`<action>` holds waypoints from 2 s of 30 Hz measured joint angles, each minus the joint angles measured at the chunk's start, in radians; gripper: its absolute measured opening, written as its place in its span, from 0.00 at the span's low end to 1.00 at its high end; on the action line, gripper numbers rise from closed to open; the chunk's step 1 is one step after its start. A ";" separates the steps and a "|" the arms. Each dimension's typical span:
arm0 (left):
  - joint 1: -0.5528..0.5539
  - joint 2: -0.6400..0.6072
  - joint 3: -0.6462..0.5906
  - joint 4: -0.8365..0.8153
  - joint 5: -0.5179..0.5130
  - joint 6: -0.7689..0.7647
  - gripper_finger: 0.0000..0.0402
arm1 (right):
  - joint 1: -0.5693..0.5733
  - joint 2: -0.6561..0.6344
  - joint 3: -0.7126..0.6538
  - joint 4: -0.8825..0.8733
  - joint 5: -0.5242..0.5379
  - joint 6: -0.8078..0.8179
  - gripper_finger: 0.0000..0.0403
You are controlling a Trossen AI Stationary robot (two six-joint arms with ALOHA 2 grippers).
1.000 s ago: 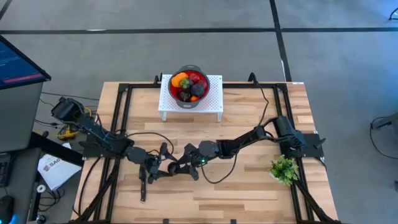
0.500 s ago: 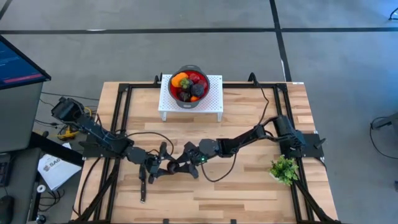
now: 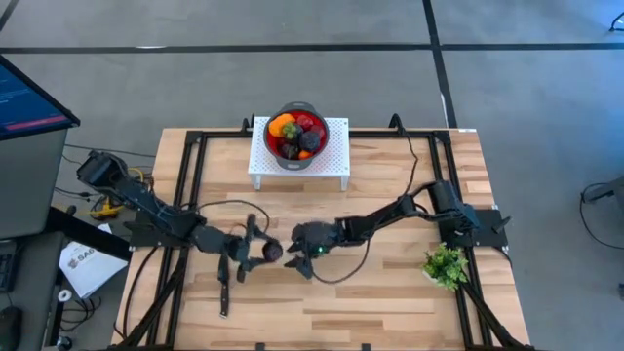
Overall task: Pick & Place Fruit
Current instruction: Put the plum into the red strainer bowl, then put the knife on the shelf
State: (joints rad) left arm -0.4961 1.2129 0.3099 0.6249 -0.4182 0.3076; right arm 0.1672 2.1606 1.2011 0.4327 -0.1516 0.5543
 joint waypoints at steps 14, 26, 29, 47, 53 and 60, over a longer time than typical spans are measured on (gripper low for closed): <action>0.417 -0.289 0.187 0.004 -0.109 0.076 0.62 | 0.164 0.195 0.006 0.342 0.695 0.011 0.66; 0.818 -0.072 0.228 0.027 0.119 -0.081 0.67 | 0.168 0.226 0.031 0.376 0.695 -0.032 0.66; 0.841 -0.042 0.228 0.038 0.120 -0.081 0.66 | 0.168 0.226 0.031 0.372 0.695 -0.031 0.66; 0.857 -0.029 0.227 0.050 0.108 -0.073 0.84 | 0.168 0.227 0.029 0.369 0.695 -0.031 0.66; 0.824 -0.147 0.228 0.037 0.104 -0.051 0.85 | 0.169 0.227 0.029 0.368 0.693 -0.031 0.66; 0.691 -0.339 0.228 -0.199 0.104 -0.051 0.81 | 0.169 0.226 0.028 0.367 0.679 -0.035 0.66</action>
State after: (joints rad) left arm 0.1951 0.8740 0.5377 0.4261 -0.3138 0.2570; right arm 0.3363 2.3871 1.2289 0.7995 0.5278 0.5198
